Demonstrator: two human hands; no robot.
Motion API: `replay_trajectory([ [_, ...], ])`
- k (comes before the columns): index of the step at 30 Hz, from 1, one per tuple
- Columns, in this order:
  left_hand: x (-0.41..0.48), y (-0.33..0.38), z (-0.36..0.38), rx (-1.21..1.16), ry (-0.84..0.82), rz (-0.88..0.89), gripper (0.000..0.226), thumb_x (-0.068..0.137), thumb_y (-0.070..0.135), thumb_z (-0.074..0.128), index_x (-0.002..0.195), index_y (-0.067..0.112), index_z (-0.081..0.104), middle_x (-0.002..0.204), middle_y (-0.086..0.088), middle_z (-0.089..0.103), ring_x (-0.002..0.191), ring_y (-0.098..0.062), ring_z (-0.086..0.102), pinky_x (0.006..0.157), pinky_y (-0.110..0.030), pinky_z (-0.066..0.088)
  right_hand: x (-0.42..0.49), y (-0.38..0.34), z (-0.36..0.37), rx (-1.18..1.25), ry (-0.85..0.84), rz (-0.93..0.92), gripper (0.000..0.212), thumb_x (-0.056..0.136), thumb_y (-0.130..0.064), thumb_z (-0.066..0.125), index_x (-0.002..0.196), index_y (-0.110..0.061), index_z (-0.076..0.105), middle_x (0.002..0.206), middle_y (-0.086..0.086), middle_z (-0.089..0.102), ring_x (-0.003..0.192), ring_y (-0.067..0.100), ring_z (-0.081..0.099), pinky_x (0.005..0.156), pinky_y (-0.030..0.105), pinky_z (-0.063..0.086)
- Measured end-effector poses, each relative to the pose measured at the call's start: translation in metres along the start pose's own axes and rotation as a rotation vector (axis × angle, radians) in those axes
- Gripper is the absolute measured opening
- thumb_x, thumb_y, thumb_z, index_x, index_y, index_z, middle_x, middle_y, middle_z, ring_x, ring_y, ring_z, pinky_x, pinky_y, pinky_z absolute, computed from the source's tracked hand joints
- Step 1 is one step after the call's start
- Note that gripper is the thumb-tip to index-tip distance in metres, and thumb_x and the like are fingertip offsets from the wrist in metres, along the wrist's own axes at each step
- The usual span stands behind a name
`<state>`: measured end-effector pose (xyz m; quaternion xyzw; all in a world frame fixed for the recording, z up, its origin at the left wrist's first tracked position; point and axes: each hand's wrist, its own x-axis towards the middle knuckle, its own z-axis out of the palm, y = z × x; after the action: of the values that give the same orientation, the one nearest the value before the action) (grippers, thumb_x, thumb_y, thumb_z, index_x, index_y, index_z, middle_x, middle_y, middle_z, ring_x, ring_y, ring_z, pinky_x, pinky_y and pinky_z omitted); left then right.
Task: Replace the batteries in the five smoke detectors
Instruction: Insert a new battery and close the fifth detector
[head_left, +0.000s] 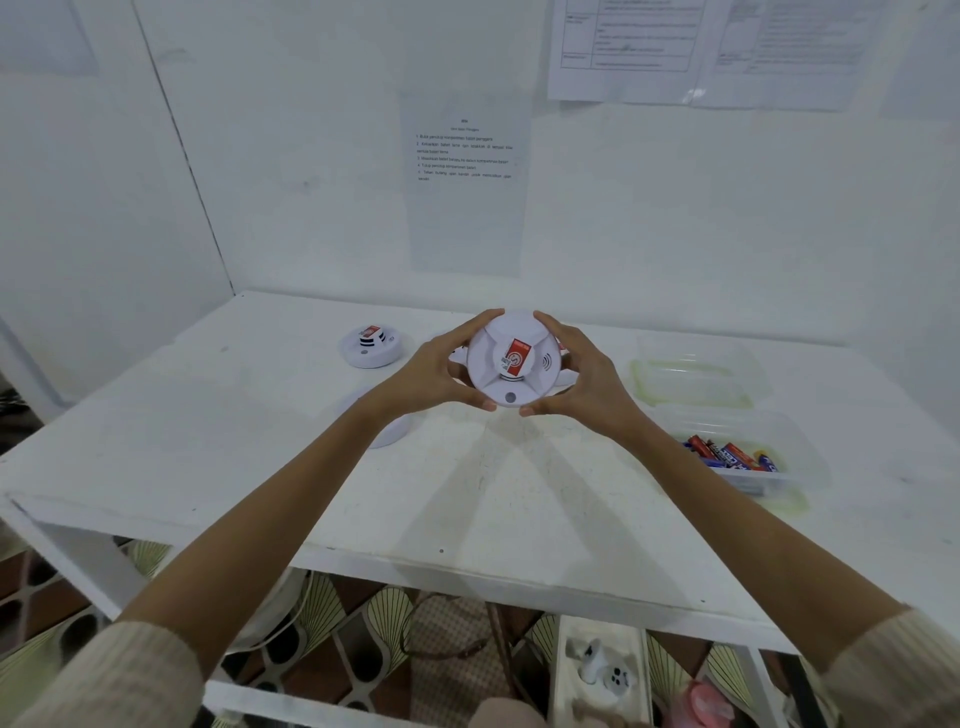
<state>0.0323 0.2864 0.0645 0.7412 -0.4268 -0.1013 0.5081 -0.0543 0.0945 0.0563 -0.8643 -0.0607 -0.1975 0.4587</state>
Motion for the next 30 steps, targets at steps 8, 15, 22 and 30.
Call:
replay_trajectory([
  [8, -0.0003, -0.0039, -0.001, -0.003, -0.002, -0.015, 0.092, 0.069, 0.002, 0.079, 0.144, 0.017, 0.028, 0.138, -0.003, 0.048, 0.121, -0.021, 0.05, 0.078, -0.02, 0.052, -0.0005, 0.0018, 0.0011, 0.006, -0.006, -0.012, 0.101, 0.051, -0.01, 0.089, 0.138, -0.023, 0.037, 0.124, -0.008, 0.049, 0.099, 0.007, 0.052, 0.075, 0.001, 0.042],
  [15, 0.0026, -0.0021, -0.0005, -0.014, -0.003, -0.005, 0.089, 0.068, -0.001, 0.078, 0.139, 0.025, 0.03, 0.132, 0.003, 0.05, 0.117, -0.015, 0.051, 0.075, -0.018, 0.052, 0.0008, 0.0028, -0.0005, -0.002, 0.0, -0.014, 0.101, 0.052, -0.011, 0.089, 0.138, -0.023, 0.037, 0.123, -0.008, 0.049, 0.1, 0.01, 0.052, 0.075, 0.0, 0.042],
  [22, 0.0073, -0.0035, -0.0018, 0.004, -0.01, -0.004, 0.09, 0.068, -0.001, 0.078, 0.139, 0.026, 0.03, 0.134, 0.002, 0.049, 0.119, -0.018, 0.05, 0.078, -0.021, 0.054, 0.0025, 0.0038, -0.0036, 0.0, 0.002, -0.007, 0.102, 0.052, -0.012, 0.089, 0.138, -0.025, 0.037, 0.128, -0.006, 0.049, 0.104, 0.012, 0.053, 0.078, 0.005, 0.045],
  [30, 0.0091, -0.0051, -0.0036, 0.001, -0.015, -0.014, 0.094, 0.066, -0.001, 0.08, 0.14, 0.03, 0.031, 0.136, 0.004, 0.049, 0.119, -0.017, 0.051, 0.082, -0.031, 0.056, 0.0012, 0.0025, -0.0049, 0.028, 0.01, -0.008, 0.102, 0.051, -0.01, 0.089, 0.137, -0.028, 0.038, 0.126, -0.008, 0.05, 0.104, 0.015, 0.055, 0.082, 0.02, 0.049],
])
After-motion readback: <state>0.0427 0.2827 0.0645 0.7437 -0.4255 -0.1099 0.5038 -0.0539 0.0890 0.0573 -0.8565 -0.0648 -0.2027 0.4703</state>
